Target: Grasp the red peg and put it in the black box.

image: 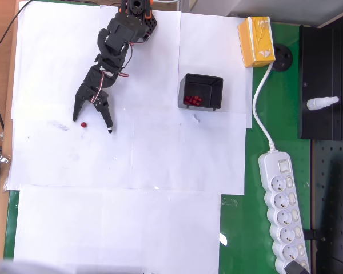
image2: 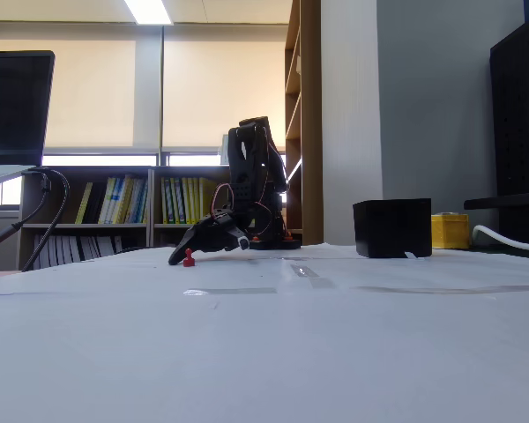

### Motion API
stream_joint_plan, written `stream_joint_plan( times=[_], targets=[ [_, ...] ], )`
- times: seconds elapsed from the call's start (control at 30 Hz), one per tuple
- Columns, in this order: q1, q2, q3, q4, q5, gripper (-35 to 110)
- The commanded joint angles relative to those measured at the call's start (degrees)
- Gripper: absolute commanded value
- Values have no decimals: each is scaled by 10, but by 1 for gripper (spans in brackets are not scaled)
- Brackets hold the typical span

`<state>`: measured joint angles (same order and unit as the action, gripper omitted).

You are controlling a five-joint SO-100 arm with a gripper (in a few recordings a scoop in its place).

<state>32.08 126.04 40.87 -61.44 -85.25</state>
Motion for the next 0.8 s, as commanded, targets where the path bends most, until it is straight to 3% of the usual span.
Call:
stream_joint_plan(
  times=[0.0,0.77],
  targets=[
    [8,2,29,11,-2,53],
    [-13,-25,-1,29,-10,53]
  ],
)
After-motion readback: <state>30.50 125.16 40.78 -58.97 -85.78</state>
